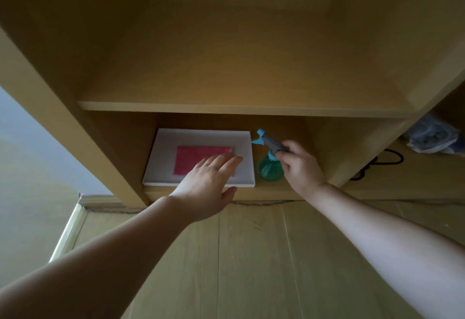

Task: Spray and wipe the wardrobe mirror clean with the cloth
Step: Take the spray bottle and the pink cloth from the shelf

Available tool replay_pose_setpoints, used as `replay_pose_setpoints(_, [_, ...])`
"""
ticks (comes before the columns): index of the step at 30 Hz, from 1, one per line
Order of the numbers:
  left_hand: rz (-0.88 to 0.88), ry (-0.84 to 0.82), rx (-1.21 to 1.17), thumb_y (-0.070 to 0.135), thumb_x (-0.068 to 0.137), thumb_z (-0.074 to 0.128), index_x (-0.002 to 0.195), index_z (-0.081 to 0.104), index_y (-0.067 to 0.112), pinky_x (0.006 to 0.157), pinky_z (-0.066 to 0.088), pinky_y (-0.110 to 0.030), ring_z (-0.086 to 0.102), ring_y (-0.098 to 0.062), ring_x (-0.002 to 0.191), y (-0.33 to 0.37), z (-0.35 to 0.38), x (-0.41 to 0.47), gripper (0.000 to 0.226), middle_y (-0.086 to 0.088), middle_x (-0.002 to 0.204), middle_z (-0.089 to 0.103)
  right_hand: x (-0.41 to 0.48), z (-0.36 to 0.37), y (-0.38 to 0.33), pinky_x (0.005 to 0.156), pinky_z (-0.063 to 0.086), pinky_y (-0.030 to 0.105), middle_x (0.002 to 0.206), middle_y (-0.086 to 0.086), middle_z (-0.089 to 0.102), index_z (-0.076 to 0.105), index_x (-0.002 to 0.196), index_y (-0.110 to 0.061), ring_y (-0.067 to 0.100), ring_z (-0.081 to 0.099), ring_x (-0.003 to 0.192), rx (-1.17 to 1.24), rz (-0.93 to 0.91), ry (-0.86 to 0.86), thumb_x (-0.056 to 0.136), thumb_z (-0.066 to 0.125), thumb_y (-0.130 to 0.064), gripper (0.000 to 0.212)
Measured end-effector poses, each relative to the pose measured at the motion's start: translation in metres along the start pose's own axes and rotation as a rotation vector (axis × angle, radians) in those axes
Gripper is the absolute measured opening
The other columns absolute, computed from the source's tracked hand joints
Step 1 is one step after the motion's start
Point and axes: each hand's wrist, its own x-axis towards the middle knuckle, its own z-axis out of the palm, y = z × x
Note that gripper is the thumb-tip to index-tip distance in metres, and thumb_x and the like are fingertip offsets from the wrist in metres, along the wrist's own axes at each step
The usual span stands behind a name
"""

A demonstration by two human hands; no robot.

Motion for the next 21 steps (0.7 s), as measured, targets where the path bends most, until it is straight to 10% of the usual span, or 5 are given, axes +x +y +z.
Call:
replay_pose_setpoints(11, [-0.016,0.131,-0.046,0.032,0.088,0.065,0.134,0.049,0.019,0.088,0.043,-0.03,0.056,-0.022,0.114,-0.008,-0.018,-0.014,0.05,-0.001,0.126,0.058,-0.021,-0.01,-0.08,0.087,0.035,0.006,0.111,0.013,0.063,0.071,0.093,-0.001,0.018,0.06,0.086,0.156,-0.433,-0.08,0.093,0.053,-0.009,0.02])
replay_pose_setpoints(21, [-0.16,-0.017,-0.032,0.038,0.092,0.058,0.102,0.063,0.018,0.067,0.046,-0.031,0.062,-0.021,0.082,-0.051,-0.027,-0.052,0.023,0.001,0.092,0.067,-0.005,0.028,-0.106,0.063,0.055,0.034,0.116,0.011,0.06,0.066,0.101,-0.008,0.022,0.065,0.078,0.241,-0.556,-0.049,0.093,0.059,-0.021,0.017])
